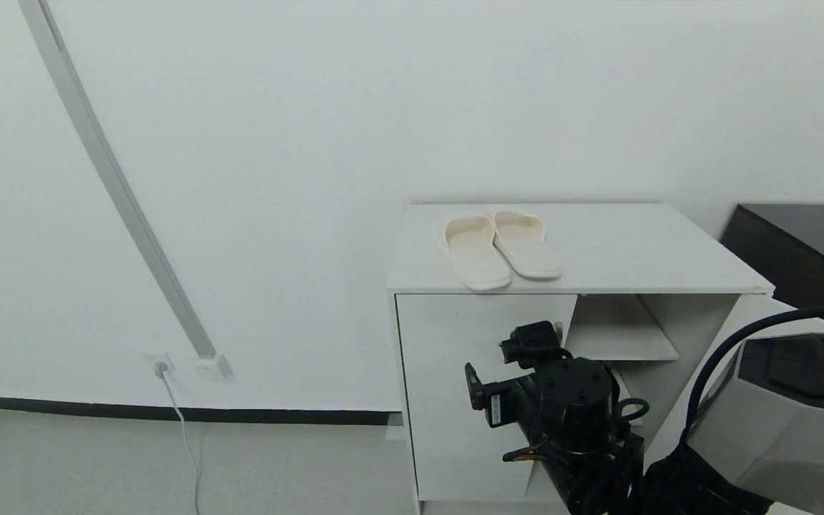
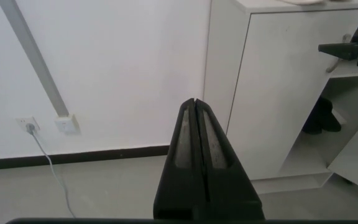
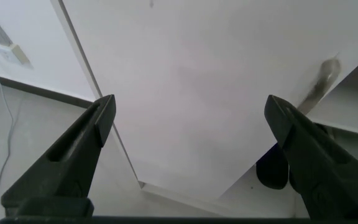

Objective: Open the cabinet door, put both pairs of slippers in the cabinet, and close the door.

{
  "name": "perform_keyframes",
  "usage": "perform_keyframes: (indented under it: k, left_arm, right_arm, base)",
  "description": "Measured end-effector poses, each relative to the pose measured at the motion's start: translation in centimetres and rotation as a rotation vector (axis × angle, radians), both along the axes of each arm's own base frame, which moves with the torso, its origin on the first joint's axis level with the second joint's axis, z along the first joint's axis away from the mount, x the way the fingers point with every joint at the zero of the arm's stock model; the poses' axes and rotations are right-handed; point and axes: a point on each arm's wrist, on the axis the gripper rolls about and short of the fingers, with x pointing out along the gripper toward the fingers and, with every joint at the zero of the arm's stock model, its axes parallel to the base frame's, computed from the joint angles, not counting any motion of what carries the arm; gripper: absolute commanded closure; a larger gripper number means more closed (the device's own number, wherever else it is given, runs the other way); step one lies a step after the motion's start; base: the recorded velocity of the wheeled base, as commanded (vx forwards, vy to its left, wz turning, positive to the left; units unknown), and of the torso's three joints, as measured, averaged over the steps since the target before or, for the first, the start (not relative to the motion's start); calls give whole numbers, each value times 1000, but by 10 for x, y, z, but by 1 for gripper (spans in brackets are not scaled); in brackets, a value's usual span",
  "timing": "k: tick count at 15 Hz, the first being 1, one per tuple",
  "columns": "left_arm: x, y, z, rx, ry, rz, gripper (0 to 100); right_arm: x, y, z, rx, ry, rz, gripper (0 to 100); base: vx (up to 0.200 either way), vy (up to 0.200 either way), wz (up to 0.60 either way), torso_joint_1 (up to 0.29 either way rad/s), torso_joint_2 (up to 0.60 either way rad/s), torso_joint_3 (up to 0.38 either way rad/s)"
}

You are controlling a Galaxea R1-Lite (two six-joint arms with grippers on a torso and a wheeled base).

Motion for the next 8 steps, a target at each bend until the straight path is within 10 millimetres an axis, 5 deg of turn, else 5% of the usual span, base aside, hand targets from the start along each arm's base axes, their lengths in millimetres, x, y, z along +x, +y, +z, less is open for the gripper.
perform_keyframes:
  k: [8]
  left_arm:
    - [0,0,0,0,-1,0,100]
  right_arm:
    - [0,0,0,4,-3,2,0]
  base:
    - [0,0,0,239,-543,-300]
